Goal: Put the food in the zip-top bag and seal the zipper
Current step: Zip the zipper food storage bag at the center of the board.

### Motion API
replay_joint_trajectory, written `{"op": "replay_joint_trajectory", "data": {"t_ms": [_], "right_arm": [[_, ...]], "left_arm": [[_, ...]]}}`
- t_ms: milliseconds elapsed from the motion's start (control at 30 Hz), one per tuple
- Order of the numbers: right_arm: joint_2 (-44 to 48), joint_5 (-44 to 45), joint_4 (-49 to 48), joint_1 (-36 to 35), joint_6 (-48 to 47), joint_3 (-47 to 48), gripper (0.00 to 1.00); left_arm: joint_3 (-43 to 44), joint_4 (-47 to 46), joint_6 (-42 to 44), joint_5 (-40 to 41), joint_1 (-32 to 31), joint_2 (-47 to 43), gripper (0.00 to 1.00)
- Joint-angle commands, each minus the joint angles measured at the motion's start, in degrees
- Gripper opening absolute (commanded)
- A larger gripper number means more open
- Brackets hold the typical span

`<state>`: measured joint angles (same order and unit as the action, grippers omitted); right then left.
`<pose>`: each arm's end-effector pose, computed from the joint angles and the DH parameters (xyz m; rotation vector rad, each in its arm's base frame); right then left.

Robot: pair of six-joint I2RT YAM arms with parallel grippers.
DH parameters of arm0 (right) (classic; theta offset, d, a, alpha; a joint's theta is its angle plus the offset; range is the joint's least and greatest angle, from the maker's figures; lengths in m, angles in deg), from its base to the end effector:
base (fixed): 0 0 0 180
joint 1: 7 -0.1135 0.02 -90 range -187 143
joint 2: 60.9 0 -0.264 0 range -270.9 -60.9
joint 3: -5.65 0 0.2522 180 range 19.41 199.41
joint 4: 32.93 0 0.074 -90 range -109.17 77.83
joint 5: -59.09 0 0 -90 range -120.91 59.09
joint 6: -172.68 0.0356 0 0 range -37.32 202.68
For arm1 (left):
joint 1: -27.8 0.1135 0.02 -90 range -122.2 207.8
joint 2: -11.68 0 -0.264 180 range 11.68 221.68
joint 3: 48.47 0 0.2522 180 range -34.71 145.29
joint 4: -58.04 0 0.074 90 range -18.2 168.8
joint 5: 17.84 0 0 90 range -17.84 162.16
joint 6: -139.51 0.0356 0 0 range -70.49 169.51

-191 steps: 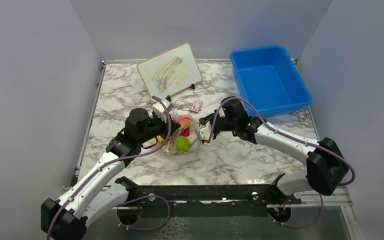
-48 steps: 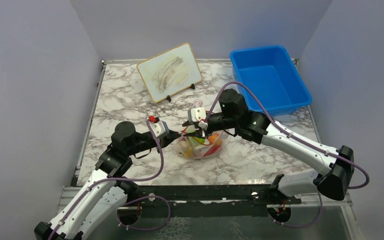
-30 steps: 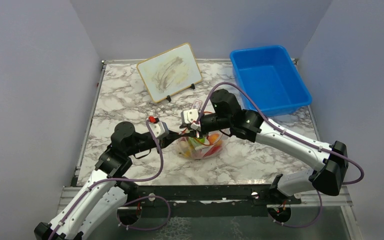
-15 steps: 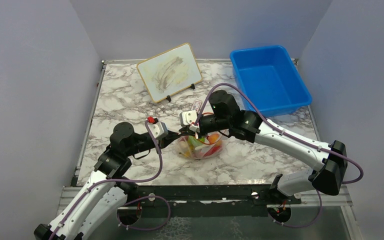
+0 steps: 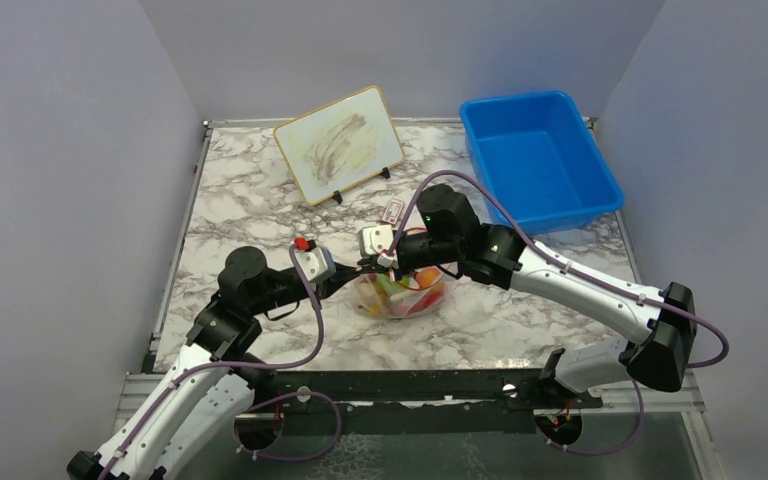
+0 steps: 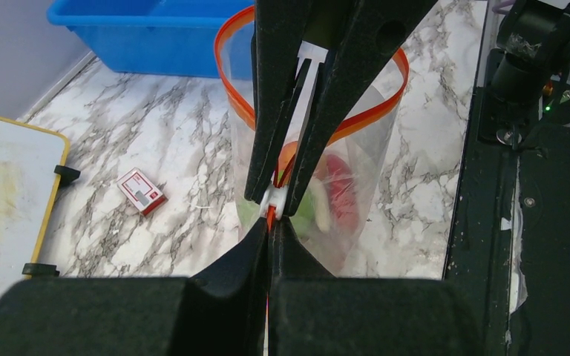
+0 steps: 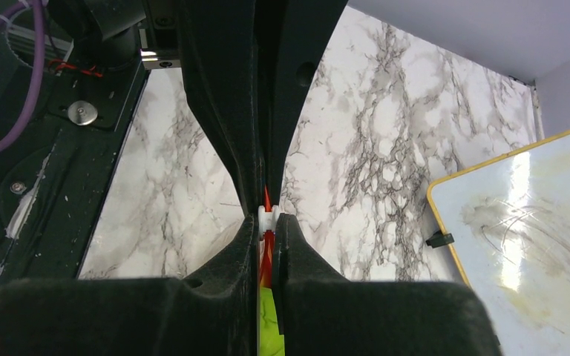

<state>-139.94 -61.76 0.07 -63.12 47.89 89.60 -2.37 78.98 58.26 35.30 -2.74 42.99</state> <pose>0.1595 0.2703 0.3450 -1.6978 1.1954 0.7829 0.1099 -0.0896 0.3041 1.0205 1.3890 -0.8206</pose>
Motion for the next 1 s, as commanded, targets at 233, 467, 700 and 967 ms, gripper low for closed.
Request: {"op": "replay_joint_trajectory", "data": {"t_ms": [233, 467, 700, 967], "right_arm": [[3.5, 8.4, 3.6, 0.2, -0.5, -3.2, 0.01], [5.4, 10.3, 4.7, 0.7, -0.7, -4.2, 0.01], [5.7, 5.4, 2.5, 0.8, -0.4, -4.5, 0.01], [4.5, 2.1, 1.2, 0.7, -0.5, -3.4, 0.01]], "left_arm": [[0.8, -0.2, 2.2, 0.1, 0.0, -1.9, 0.0], [0.8, -0.2, 2.1, 0.3, -0.1, -2.2, 0.0], [-2.2, -7.0, -0.6, -1.9, -0.1, -4.2, 0.15], [-2.3, -8.3, 0.6, -4.5, 0.0, -1.4, 0.35]]}}
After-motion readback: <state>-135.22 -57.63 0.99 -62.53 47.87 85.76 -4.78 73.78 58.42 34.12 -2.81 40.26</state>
